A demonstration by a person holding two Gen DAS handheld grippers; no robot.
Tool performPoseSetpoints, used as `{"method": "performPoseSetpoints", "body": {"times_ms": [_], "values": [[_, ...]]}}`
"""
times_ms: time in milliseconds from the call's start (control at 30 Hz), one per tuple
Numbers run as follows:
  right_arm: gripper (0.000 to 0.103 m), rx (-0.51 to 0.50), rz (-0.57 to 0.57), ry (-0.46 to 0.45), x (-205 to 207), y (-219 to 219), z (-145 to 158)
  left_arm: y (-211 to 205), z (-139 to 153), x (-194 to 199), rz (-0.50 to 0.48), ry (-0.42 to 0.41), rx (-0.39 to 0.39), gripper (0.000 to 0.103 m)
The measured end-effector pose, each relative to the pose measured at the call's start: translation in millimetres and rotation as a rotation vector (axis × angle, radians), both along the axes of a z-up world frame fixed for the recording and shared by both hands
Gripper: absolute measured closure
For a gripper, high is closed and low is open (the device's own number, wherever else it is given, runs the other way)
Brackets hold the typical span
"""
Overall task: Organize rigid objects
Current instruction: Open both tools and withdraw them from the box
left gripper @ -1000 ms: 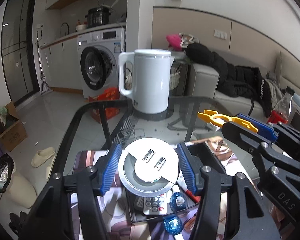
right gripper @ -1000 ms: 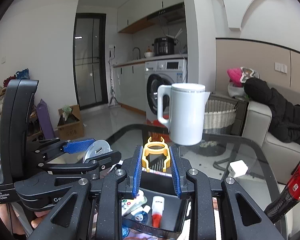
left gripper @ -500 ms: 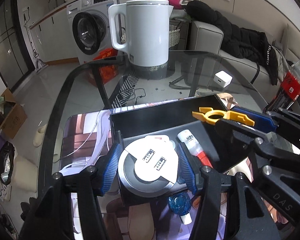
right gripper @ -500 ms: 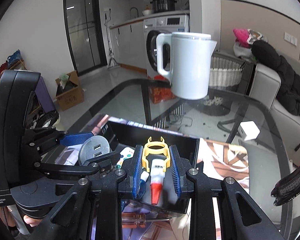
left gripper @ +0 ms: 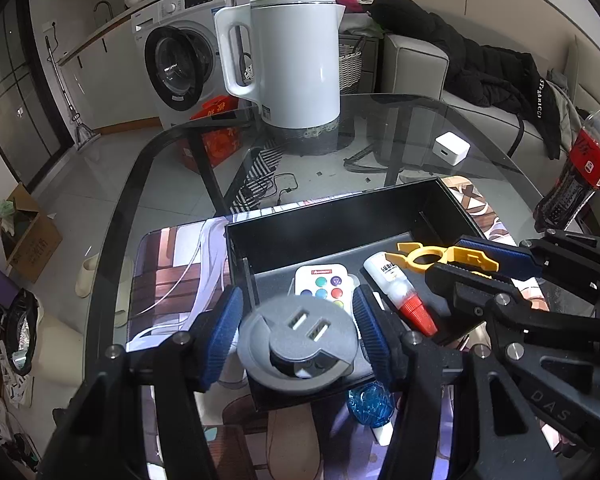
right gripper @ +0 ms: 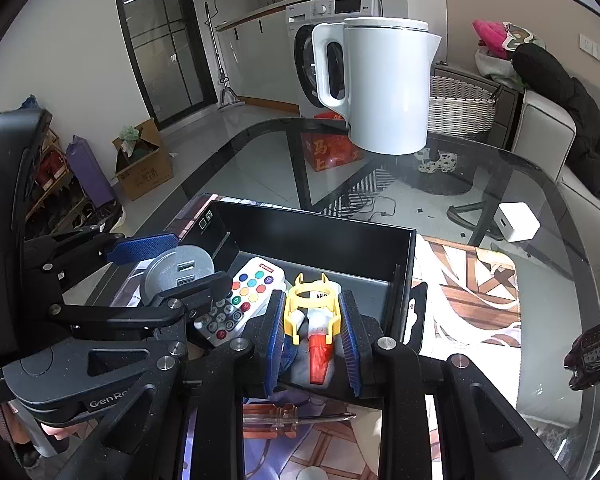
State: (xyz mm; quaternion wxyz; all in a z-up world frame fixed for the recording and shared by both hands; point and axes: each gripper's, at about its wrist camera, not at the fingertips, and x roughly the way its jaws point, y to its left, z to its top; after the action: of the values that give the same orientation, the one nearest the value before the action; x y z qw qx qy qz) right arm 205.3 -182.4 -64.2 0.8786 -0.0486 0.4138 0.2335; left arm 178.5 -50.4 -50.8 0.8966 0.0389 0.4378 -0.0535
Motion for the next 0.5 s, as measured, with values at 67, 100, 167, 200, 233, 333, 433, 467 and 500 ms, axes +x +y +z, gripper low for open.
{"method": "performPoseSetpoints", "body": {"times_ms": [67,100,167,200,233,333,433,467,500], "values": [[0.077,0.01,0.0,0.005,-0.1,-1.1,-0.2,0.7,0.4,0.2,0.001,0.001,-0.008,0.046],[0.077,0.016,0.0,0.006,-0.4,-1.4,0.2,0.9,0.4,0.1,0.001,0.002,-0.009,0.046],[0.077,0.02,0.002,0.006,-0.6,-1.6,0.7,1.4,0.5,0.0,0.003,0.0,-0.012,0.045],[0.076,0.018,0.001,0.003,-0.3,-1.9,1.3,1.6,0.4,0.2,0.006,0.0,-0.01,0.043],[0.076,0.017,0.0,0.001,-0.4,-2.2,1.2,1.8,0.2,0.2,0.008,0.0,-0.009,0.04],[0.069,0.023,-0.009,0.003,0.1,-5.1,1.2,5.0,-0.4,0.3,0.013,0.003,-0.029,0.037],[0.061,0.036,-0.013,0.003,0.6,-9.1,2.4,6.4,1.7,-0.5,0.017,-0.004,-0.036,0.033],[0.061,0.041,-0.013,0.001,0.2,-10.1,3.2,5.9,2.5,-0.9,0.019,-0.008,-0.033,0.032],[0.06,0.044,-0.011,0.001,-0.3,-10.9,4.0,5.8,3.1,-1.6,0.02,-0.012,-0.031,0.029]]}}
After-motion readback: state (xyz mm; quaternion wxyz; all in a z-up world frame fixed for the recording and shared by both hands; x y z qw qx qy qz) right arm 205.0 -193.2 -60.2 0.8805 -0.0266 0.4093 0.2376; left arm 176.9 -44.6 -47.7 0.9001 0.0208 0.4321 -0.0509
